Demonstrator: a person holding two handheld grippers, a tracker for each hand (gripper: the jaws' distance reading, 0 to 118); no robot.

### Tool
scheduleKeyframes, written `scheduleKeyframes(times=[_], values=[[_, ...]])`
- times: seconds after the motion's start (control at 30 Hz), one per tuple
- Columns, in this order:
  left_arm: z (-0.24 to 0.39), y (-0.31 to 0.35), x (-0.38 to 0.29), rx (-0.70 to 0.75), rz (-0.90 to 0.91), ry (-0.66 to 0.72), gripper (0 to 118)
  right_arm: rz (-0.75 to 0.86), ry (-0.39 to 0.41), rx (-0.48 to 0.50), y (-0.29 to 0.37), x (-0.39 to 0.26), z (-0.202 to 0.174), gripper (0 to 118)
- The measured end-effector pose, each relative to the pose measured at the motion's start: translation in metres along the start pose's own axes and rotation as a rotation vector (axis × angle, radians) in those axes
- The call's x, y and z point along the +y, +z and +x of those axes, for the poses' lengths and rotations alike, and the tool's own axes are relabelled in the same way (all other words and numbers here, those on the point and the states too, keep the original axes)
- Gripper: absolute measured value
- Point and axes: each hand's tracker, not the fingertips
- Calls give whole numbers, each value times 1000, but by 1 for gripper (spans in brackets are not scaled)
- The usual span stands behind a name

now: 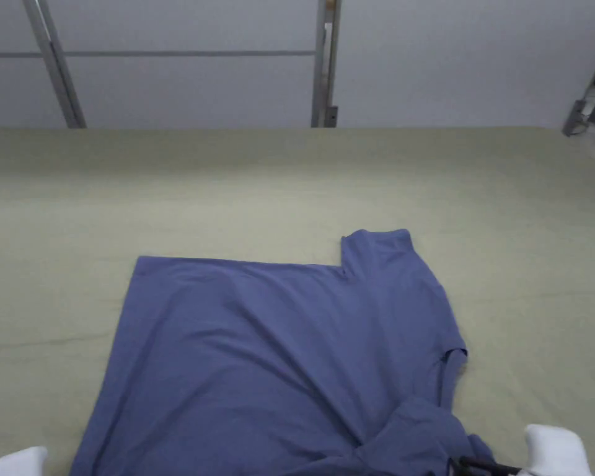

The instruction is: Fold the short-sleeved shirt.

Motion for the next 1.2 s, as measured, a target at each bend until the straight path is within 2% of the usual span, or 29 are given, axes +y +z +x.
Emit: scheduleKeyframes(times=[0.07,0.1,0.13,0.17,0.2,0.23,0.27,0.3,0.33,0.37,0.47,0.57,0.67,0.87,1.03,1.07,1.13,1.17,1.2], values=[[1,4,-2,-8,7,-4,8,-138,14,4,-27,-8,11,117],[0,5,2,-10,5,-4,8,-195,5,14,-40,-12,13,110],[0,5,2,-26,-1,4,8,-240,-12,29,-49,-16,15,93],[0,6,2,-28,2,8,8,-238,-34,51,-57,-19,19,63],[1,6,2,-25,1,8,8,-244,-55,57,-60,-22,22,63],[-1,6,4,-23,1,8,8,-233,-58,46,-62,-23,23,53],[0,8,4,-33,-1,13,8,-187,-84,80,-57,-23,24,38],[0,10,5,-34,1,15,8,-162,-88,90,-50,-22,20,31],[2,14,7,-35,6,14,8,-124,-72,80,-45,-20,17,17],[5,21,11,-38,16,11,8,-89,-44,65,-39,-14,15,12],[14,40,34,-54,97,0,8,20,42,38,-18,15,2,10],[35,61,69,-79,141,27,8,86,74,42,-8,65,-5,10],[43,50,117,-84,159,64,8,121,91,32,-23,108,-9,10],[60,-27,190,-42,28,123,8,46,157,-21,-101,167,-24,10],[67,-85,208,30,-55,120,8,-50,190,-59,-167,178,-31,10],[68,-88,208,34,-44,124,11,-65,192,-60,-177,177,-30,10],[66,-86,207,-10,4,132,28,-80,181,-69,-187,174,-28,14],[61,-82,204,-16,46,129,68,-74,166,-67,-188,172,-26,25],[58,-75,202,-18,97,111,68,-54,140,-57,-185,171,-23,25]])
